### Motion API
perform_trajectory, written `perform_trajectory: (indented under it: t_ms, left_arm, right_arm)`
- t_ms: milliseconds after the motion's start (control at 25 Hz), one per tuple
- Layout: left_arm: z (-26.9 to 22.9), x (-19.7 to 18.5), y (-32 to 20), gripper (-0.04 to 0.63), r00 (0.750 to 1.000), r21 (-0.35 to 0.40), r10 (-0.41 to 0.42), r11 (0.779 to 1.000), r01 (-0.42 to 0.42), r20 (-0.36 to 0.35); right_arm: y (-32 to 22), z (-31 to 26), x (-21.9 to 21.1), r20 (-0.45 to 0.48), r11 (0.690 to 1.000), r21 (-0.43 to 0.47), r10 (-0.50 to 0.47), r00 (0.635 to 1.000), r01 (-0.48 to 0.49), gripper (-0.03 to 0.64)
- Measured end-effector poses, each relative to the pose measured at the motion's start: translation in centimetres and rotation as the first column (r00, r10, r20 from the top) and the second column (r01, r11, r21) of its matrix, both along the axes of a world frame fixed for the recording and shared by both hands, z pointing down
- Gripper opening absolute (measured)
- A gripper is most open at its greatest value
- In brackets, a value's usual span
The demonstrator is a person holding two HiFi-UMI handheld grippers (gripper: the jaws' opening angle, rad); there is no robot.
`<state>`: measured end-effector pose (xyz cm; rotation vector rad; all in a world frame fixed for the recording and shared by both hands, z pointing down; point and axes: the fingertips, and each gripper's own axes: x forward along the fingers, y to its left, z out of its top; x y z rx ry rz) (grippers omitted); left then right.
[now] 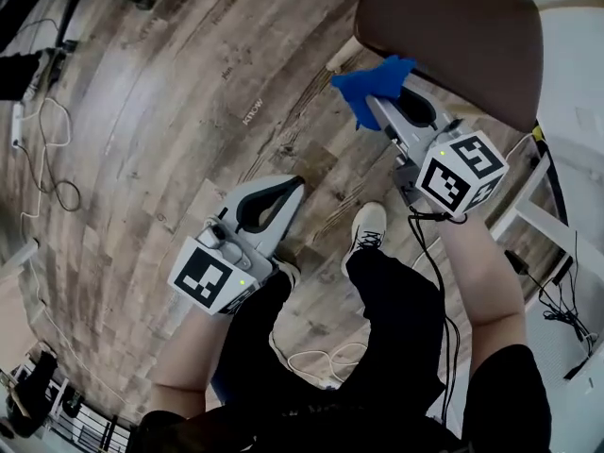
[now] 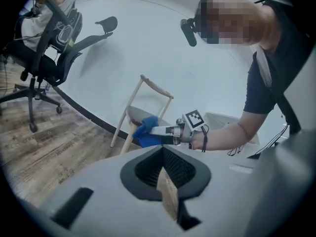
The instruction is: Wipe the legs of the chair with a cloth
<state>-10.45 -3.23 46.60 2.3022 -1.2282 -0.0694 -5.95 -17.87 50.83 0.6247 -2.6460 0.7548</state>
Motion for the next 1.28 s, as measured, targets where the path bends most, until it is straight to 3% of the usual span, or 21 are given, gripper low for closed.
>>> perform_trajectory:
  t_ms: [240, 480, 720, 880, 1040, 1280]
  left_arm:
    - [3.3, -0.2, -2.3, 0.005, 0.996, 0.013, 0.084, 0.996, -0.084, -0.030]
    - [4.1, -1.6, -6.1, 0.005, 0.992, 0.114, 0.102, 0.987, -0.110, 0.072]
    - [5.2, -2.4, -7.6, 0.005, 0.984, 0.140, 0.104, 0.982, -0.125, 0.147]
    - [6.1, -2.8, -7.9, 0.005, 0.978, 0.126, 0.094, 0.985, -0.118, 0.186]
    - [6.5, -2.5, -8.0, 0.005, 0.980, 0.111, 0.100, 0.987, -0.121, 0.173]
    - [7.7, -2.4, -7.2, 0.005, 0.972, 0.066, 0.121, 0.988, -0.137, 0.203]
  right_arm:
    - [-2.2, 5.2, -0.6, -0.030, 0.997, 0.067, -0.033, 0.999, 0.035, 0.087]
    - [-4.7, 8.4, -0.7, -0.027, 0.989, 0.143, -0.019, 0.999, 0.022, 0.087]
    - [-6.3, 9.8, -0.7, 0.026, 0.977, 0.213, -0.024, 0.999, 0.018, 0.087]
    - [-6.6, 12.6, -0.7, 0.038, 0.977, 0.209, -0.058, 0.998, 0.049, 0.087]
    - [-6.9, 17.1, -0.7, 0.008, 0.978, 0.198, -0.075, 0.997, 0.072, 0.087]
    - [-6.7, 26.3, -0.7, -0.076, 0.994, 0.075, -0.072, 0.994, 0.078, 0.089]
